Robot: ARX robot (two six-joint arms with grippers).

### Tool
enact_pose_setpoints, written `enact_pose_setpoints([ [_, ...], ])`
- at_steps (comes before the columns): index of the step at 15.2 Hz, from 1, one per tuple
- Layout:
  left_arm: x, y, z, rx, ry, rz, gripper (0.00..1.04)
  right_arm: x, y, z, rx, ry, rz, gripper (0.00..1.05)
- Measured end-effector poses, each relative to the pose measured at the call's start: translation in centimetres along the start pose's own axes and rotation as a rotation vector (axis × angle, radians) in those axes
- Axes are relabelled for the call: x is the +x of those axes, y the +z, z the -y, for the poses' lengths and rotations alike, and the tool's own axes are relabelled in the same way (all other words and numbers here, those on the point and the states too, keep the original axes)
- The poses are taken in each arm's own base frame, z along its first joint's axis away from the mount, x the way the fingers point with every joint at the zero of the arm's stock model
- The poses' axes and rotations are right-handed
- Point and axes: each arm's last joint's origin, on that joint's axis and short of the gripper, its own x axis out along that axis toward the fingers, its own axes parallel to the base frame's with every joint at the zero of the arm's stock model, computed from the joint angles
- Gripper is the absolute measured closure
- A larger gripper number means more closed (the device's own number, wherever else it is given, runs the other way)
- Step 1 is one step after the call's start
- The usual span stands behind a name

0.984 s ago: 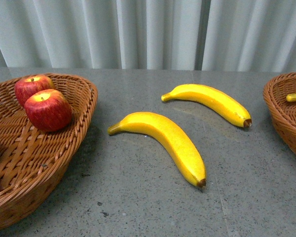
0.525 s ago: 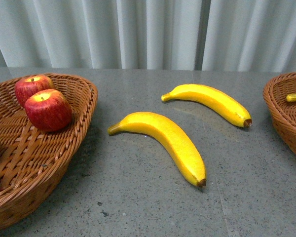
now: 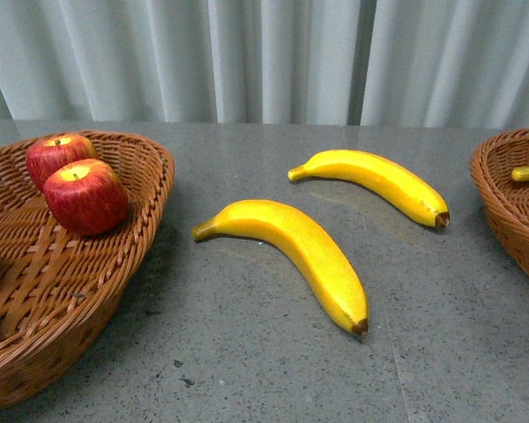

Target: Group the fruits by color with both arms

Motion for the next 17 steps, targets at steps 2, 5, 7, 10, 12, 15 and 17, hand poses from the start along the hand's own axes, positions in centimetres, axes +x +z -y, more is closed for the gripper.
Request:
enact_pose_setpoints([
  [2,0.0,0.0,0.0,0.0,0.0,0.0,0.07,5.0,-1.3,-3.2,-0.032,0.053,-0.151,0.07],
  [5,0.0,0.0,0.0,0.0,0.0,0.0,0.07,9.4,-3.0,-8.6,-0.093,0.163,-0.29,0.07],
  [7,0.0,0.0,0.0,0.0,0.0,0.0,0.07,10.9,-5.4,-10.6,-0.133,0.199,-0.429,0.07],
  [10,0.0,0.0,0.0,0.0,0.0,0.0,0.07,11.7,-8.0,-10.5,-0.169,0.189,-0.585,0.07],
  [12,0.0,0.0,0.0,0.0,0.0,0.0,0.07,11.5,-9.3,-10.2,-0.191,0.184,-0.67,0.07],
  [15,0.0,0.0,0.0,0.0,0.0,0.0,0.07,11.3,-10.9,-9.9,-0.209,0.199,-0.768,0.07],
  [17,0.0,0.0,0.0,0.0,0.0,0.0,0.07,11.2,-11.4,-9.9,-0.227,0.207,-0.796,0.07],
])
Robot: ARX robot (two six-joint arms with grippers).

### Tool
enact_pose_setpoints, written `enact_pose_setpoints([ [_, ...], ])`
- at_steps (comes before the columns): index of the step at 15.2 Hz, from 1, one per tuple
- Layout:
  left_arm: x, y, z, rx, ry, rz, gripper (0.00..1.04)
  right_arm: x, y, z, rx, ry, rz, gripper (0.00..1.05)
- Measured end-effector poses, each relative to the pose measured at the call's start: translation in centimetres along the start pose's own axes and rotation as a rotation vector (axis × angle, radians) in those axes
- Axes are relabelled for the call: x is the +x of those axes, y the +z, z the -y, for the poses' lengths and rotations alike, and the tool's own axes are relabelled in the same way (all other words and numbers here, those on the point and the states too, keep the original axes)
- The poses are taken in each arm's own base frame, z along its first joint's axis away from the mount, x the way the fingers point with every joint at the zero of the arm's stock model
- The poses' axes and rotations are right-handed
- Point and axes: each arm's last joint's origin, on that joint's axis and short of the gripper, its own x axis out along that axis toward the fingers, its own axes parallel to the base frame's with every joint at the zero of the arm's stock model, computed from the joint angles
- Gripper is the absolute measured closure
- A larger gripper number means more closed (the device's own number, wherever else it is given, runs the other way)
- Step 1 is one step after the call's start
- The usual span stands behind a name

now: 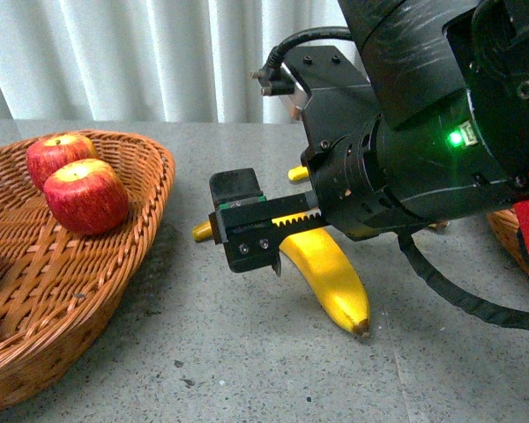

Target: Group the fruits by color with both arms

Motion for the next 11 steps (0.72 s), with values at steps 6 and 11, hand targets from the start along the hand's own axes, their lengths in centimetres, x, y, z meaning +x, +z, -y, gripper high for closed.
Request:
enact_pose_setpoints([
  [6,0.0,0.0,0.0,0.0,0.0,0.0,0.07,1.9,-0.7,-0.4,-0.041,-0.014,-0.047,0.07],
  [11,0.0,0.0,0.0,0.0,0.0,0.0,0.07,3.5,-2.2,-0.4,-0.09,-0.028,-0.089,0.07],
])
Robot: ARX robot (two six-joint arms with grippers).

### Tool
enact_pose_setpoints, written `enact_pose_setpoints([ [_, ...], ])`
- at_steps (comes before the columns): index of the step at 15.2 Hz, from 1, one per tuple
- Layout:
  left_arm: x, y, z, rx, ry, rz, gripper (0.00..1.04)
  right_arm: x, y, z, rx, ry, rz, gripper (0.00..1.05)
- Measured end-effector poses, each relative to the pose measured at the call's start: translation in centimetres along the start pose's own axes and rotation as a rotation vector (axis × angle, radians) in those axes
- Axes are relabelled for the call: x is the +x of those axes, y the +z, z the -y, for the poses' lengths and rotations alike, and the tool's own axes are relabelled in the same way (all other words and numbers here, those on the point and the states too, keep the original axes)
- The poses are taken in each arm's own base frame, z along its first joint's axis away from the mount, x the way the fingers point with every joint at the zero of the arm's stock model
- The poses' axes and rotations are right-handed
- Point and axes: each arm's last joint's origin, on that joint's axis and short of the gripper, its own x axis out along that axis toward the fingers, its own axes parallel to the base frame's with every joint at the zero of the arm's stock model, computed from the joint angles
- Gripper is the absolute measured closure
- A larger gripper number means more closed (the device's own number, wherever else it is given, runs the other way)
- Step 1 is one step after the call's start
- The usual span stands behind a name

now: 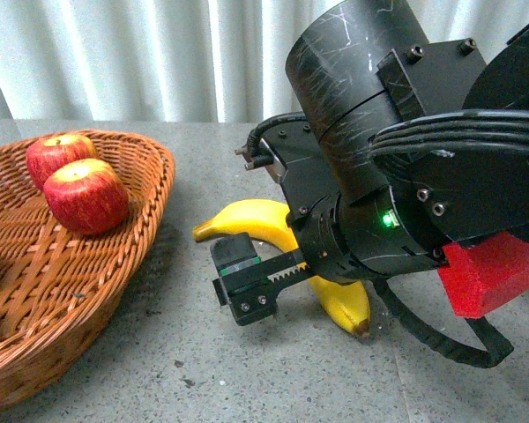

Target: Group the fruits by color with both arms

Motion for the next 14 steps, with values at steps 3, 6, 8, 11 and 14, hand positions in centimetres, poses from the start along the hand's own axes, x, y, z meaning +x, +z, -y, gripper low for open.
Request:
enact_pose_setpoints([
  [3,0.0,0.0,0.0,0.0,0.0,0.0,0.07,0.0,0.0,-0.1,-0.013,-0.004,0.004,0.29],
  [6,0.0,0.0,0.0,0.0,0.0,0.0,0.07,0.1,0.0,0.0,-0.021,-0.01,0.012,0.6],
  [8,0.0,0.0,0.0,0.0,0.0,0.0,0.07,0.0,0.2,0.5,-0.008,-0.016,0.022,0.71],
  [11,0.0,0.0,0.0,0.0,0.0,0.0,0.07,-2.1,2.6,2.9,0.104,-0.015,0.187,0.71],
  [14,0.0,0.0,0.0,0.0,0.0,0.0,0.07,-8.1,4.9,8.2,0.288,0.039,0.457,0.71],
])
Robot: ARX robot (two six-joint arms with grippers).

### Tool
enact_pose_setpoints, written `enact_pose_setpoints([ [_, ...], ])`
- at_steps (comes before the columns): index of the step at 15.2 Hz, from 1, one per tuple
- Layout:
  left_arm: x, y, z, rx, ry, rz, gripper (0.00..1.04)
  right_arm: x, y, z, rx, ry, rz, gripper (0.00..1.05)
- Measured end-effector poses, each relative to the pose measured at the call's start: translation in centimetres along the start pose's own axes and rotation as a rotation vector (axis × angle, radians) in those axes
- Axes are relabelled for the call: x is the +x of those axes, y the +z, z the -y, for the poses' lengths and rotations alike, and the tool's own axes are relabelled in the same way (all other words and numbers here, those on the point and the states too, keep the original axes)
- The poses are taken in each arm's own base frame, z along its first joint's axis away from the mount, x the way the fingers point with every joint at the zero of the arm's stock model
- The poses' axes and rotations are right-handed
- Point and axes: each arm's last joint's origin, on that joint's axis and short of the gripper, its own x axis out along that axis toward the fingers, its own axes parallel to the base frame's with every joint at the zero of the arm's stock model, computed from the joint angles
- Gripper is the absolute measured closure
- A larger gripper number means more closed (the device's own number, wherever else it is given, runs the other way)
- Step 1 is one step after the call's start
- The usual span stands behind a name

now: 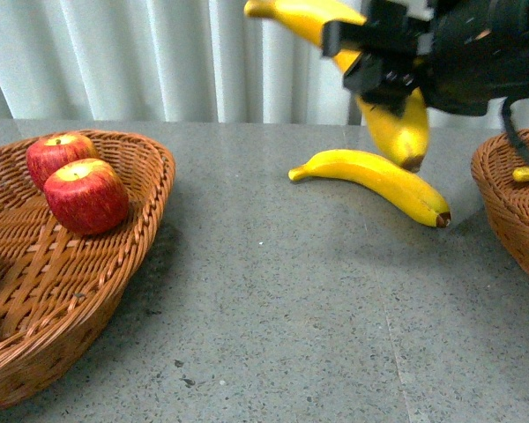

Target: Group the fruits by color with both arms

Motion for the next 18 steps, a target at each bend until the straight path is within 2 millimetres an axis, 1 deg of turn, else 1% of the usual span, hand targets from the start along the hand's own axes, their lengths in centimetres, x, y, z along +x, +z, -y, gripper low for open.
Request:
enact_pose_setpoints([
  [1,0.0,0.0,0.0,0.0,0.0,0.0,0.07,-1.2,0.6,1.3,0.033,0.013,0.048,0.71],
  [2,0.0,0.0,0.0,0.0,0.0,0.0,0.07,-3.0,1.2,3.4,0.06,-0.006,0.101,0.71],
  [3,0.0,0.0,0.0,0.0,0.0,0.0,0.07,-5.1,1.5,6.3,0.07,-0.077,0.139,0.71],
  [4,0.0,0.0,0.0,0.0,0.0,0.0,0.07,-8.5,0.3,11.8,-0.006,-0.283,0.086,0.71],
  [5,0.0,0.0,0.0,0.0,0.0,0.0,0.07,-12.1,-2.1,15.5,-0.231,-0.456,-0.041,0.72],
  [6,0.0,0.0,0.0,0.0,0.0,0.0,0.07,-12.3,-2.6,15.6,-0.273,-0.461,-0.093,0.72],
  [7,0.0,0.0,0.0,0.0,0.0,0.0,0.07,-12.4,-2.8,15.5,-0.287,-0.459,-0.113,0.64],
  [9,0.0,0.0,0.0,0.0,0.0,0.0,0.07,-12.5,-2.2,14.6,-0.311,-0.455,-0.098,0.4],
  [14,0.0,0.0,0.0,0.0,0.0,0.0,0.07,-12.3,-1.3,13.6,-0.332,-0.438,-0.076,0.21],
  [15,0.0,0.0,0.0,0.0,0.0,0.0,0.07,-12.2,-1.1,13.5,-0.334,-0.437,-0.072,0.19],
  [18,0.0,0.0,0.0,0.0,0.0,0.0,0.07,-11.9,-0.2,12.7,-0.349,-0.418,-0.048,0.08],
])
